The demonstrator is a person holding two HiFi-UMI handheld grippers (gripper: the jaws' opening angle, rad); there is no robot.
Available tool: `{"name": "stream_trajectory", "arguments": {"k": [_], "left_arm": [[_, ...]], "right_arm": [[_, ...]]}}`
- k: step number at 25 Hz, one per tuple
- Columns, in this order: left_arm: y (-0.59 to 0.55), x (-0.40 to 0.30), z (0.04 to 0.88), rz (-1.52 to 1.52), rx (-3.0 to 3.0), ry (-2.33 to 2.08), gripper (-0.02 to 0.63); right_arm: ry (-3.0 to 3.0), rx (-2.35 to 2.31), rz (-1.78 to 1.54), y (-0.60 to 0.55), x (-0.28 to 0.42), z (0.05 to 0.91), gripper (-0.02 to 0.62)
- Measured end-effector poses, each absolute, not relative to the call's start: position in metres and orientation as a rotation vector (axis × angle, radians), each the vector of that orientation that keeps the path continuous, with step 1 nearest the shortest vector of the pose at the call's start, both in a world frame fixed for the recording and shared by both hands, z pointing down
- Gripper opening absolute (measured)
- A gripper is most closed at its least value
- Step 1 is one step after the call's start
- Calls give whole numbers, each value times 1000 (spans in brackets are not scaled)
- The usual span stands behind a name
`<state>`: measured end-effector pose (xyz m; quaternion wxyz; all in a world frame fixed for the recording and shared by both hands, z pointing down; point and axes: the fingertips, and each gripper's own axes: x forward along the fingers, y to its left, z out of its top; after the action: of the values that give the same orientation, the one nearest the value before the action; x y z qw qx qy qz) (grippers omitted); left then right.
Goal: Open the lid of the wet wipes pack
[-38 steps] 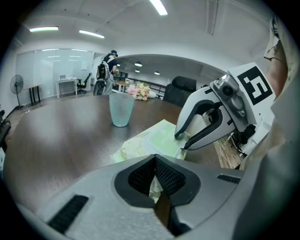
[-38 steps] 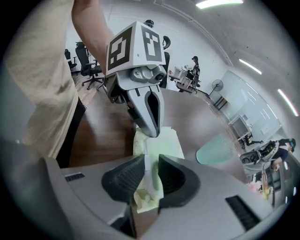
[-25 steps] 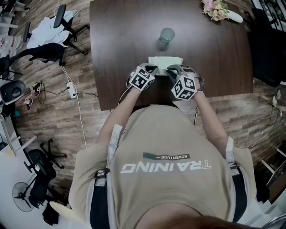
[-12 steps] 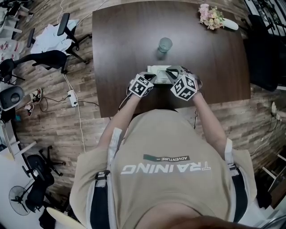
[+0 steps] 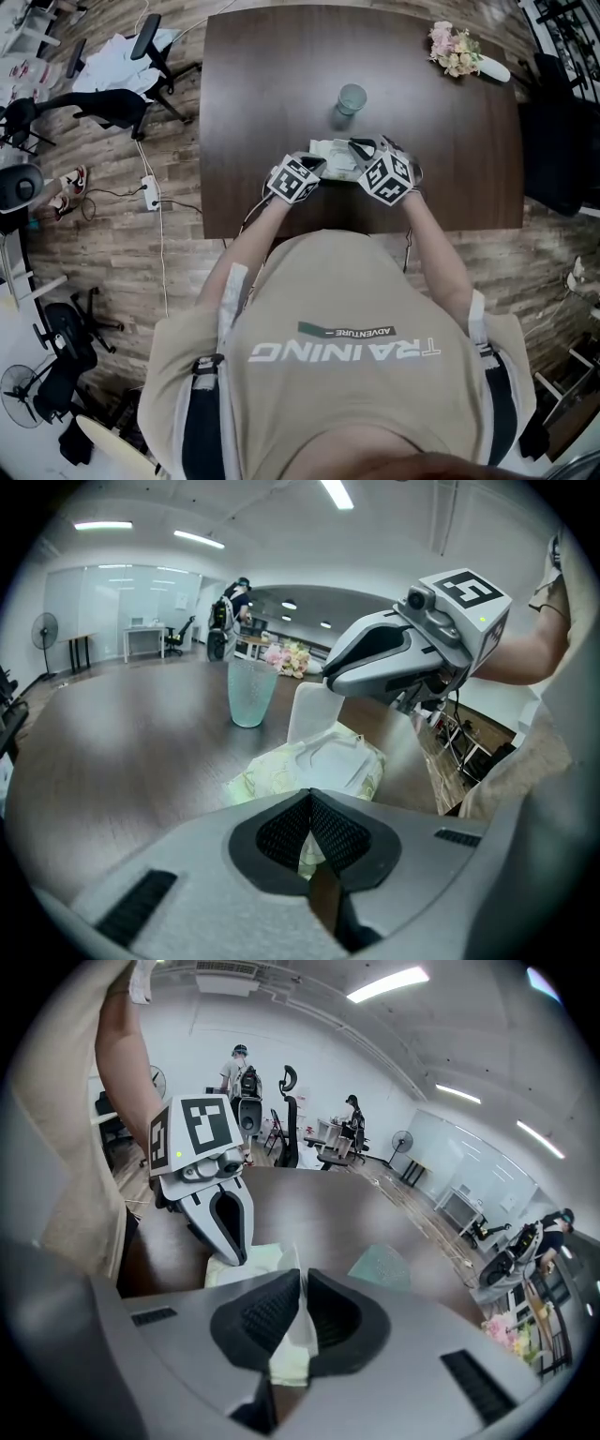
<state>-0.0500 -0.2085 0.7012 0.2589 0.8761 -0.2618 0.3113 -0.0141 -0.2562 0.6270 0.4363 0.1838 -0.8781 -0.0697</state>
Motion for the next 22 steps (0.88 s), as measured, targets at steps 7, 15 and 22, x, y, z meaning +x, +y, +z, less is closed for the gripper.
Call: {"name": "stream_trajectory", "arguments": {"k": [7, 15, 22], "left_arm": [[-209, -51, 703, 828, 2322, -753, 9], [-210, -52, 707, 824, 2244, -793, 9], [-212, -53, 707, 811, 2197, -830, 9]], "right_arm": [[-2232, 433, -127, -277, -15, 637, 26], [-2297, 375, -103, -293, -17, 653, 26], [-2393, 310, -25, -304, -17, 663, 28]]}}
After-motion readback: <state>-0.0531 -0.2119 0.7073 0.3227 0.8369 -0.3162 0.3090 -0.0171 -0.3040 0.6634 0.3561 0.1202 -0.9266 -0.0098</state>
